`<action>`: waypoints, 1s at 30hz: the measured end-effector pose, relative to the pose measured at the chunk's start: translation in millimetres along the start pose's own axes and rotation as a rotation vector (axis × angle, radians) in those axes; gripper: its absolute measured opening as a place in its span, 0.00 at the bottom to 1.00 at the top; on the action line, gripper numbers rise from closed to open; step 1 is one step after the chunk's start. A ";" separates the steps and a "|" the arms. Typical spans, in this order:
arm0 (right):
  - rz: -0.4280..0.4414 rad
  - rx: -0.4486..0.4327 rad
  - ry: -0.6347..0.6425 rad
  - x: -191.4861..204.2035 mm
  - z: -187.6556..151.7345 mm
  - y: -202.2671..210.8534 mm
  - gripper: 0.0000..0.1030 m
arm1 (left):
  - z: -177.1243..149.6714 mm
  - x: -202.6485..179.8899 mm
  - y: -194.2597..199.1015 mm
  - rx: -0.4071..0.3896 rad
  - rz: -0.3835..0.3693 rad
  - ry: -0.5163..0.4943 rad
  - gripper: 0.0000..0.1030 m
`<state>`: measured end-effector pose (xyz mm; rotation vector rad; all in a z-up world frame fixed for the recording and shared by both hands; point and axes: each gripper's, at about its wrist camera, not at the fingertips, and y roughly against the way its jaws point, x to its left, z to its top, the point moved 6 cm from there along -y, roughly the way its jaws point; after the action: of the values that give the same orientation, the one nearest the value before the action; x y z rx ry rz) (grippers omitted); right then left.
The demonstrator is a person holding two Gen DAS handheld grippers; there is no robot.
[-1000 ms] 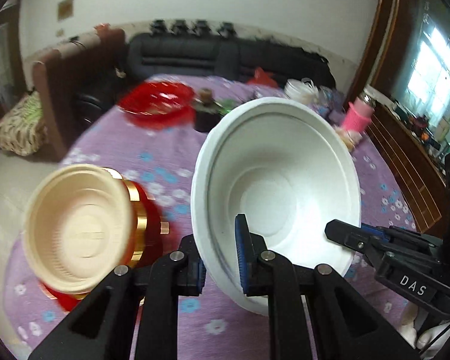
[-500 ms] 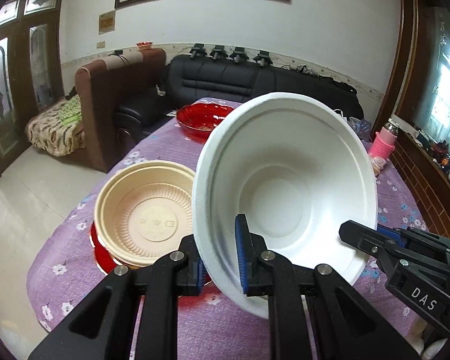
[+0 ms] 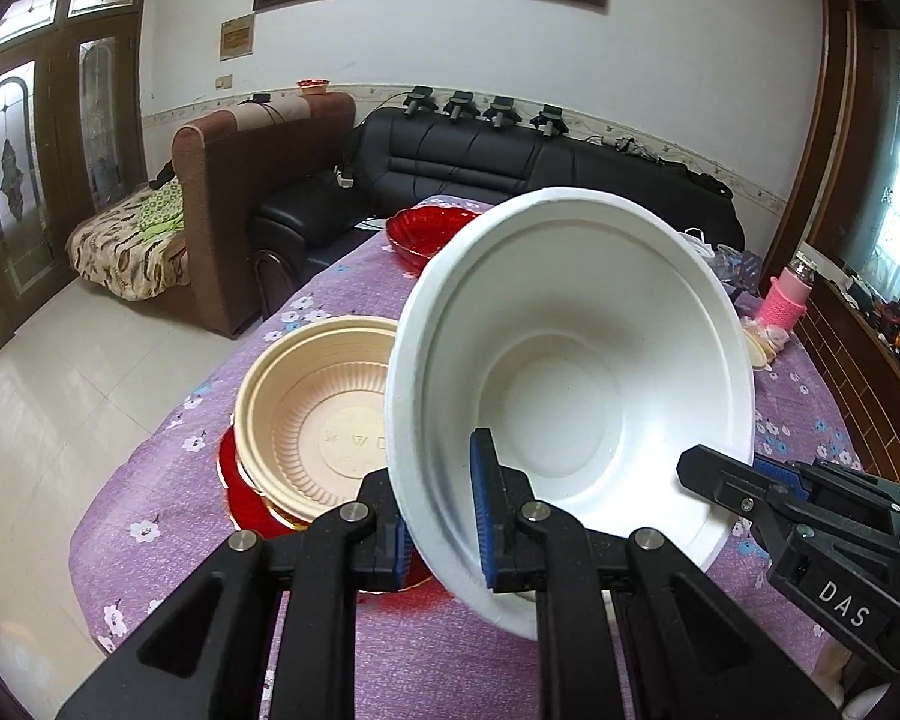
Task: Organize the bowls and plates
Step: 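Carry the white bowl with both grippers and lower it onto the red stack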
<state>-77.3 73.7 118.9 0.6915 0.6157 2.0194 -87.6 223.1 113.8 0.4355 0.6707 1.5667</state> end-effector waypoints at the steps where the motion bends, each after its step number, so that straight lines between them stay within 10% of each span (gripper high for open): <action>1: 0.001 0.001 0.002 1.4 0.5 -1.1 0.16 | 0.6 2.7 -0.5 0.001 0.003 0.004 0.14; 30: 0.099 0.165 0.042 63.7 48.0 -98.3 0.16 | 18.3 93.4 -51.4 0.084 0.151 0.080 0.20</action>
<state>-16.1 183.6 104.3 0.7920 0.7934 2.0949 -47.5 318.9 83.9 0.4973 0.7821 1.7101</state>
